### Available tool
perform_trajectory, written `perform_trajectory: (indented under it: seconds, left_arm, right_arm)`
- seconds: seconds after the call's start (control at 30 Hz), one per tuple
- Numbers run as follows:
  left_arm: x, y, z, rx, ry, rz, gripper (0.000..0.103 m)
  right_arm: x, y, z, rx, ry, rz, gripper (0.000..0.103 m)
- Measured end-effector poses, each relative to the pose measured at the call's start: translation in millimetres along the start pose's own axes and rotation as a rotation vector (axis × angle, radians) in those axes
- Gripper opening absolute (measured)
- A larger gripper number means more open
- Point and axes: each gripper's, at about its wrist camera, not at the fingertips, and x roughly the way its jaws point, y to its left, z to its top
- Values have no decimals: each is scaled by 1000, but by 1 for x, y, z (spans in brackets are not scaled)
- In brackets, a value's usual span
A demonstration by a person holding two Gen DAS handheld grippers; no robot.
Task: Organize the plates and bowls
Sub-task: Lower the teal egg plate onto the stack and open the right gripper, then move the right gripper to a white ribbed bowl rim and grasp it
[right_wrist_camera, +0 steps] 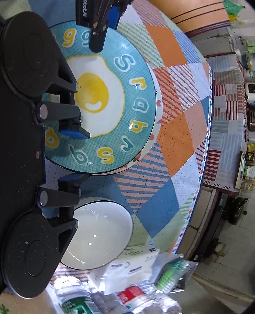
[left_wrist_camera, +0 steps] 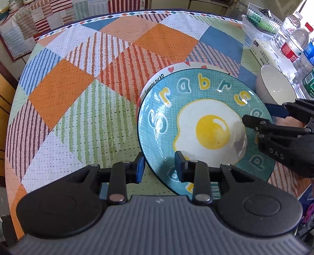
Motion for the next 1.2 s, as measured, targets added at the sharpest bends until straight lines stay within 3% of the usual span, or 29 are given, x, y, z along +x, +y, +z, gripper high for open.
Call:
perform_trajectory:
  seconds: [0.07,0.27,0.67,0.9,0.97,1.07,1.13,1.2]
  left_arm:
    - [-4,0,-3,-14,16,-11,30]
    - [-40,-5,-19,-18,-16,7,29]
    - [-118,-37,-51,61,-82,87,33]
    - [-156,-60,-68,119,-110,81,42]
    - [-164,-66,-75,131,-114,83,43]
    - [-173,-75,-86,148,-118,91,44]
    - [-176,-80,-94,147,-119,91,52]
    - [-178,-83,-102,138,-111,76,55]
  right_arm:
    - [-4,1,-3,-4,-28,-11,43]
    - [-43,-17,-21,152,-104,64,46]
    - [-154,-34,-65,88,-209,222,53]
    - [-201,-33,-88,16,-226,233,55]
    - [-211,-32,-96,0,-234,233,64]
    - [-224,-30,-109,-24,-244,242,69]
    - [-230,-28,-118,-44,-252,251,71]
    - [-234,-25,-127,-68,-259,260,82]
